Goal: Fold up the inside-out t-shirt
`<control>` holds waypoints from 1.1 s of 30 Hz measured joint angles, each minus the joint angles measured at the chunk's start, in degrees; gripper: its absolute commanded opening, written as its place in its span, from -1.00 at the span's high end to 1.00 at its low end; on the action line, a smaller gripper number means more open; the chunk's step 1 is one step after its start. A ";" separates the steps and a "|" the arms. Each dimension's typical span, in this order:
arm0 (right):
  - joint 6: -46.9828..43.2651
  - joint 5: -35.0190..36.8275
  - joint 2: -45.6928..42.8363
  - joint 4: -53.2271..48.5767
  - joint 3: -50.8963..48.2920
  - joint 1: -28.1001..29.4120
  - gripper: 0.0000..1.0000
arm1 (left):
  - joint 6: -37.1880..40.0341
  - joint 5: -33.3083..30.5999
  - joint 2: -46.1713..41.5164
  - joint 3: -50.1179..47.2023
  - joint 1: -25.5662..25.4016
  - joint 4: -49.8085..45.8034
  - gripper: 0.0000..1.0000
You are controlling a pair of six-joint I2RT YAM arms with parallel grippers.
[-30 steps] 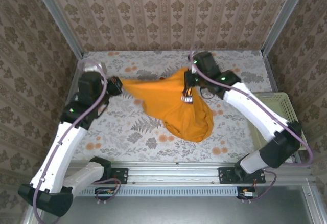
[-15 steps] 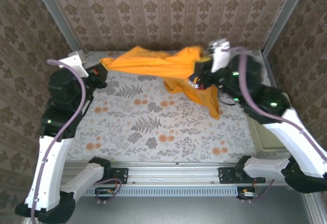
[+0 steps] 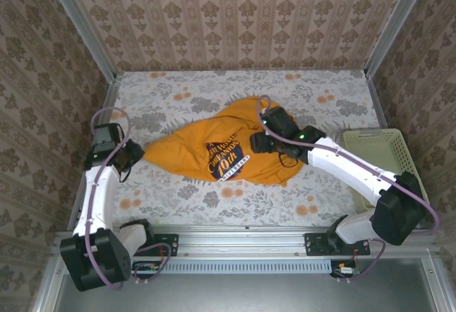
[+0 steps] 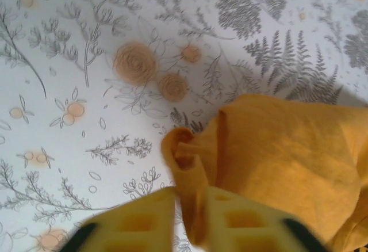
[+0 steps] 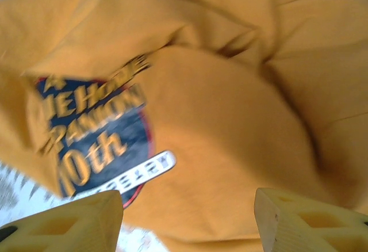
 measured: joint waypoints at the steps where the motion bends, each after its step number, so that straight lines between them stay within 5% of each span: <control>1: 0.20 0.17 0.28 -0.02 0.00 -1.36 -0.30 | 0.07 0.26 0.79 0.31 -0.42 -0.57 0.12; 5: 0.55 0.15 3.74 0.04 0.04 -4.39 -0.32 | -0.50 -3.69 1.75 4.17 -11.85 -4.20 -0.18; 9: 1.18 -1.31 8.02 0.44 0.13 -8.20 -0.27 | -2.01 -6.78 3.06 11.02 -30.03 -3.52 -0.16; 15: 1.36 -2.93 9.70 2.19 0.24 -11.72 -0.26 | -5.16 -7.82 19.96 20.74 -45.38 1.81 -0.11; 26: -1.09 -8.17 9.64 7.41 -5.20 -13.70 -0.28 | -13.94 -4.98 40.04 24.22 -48.28 10.78 -0.23; 33: -2.80 -12.70 9.66 10.34 -8.57 -13.46 0.17 | -15.39 -4.55 45.24 27.10 -45.18 16.65 -0.18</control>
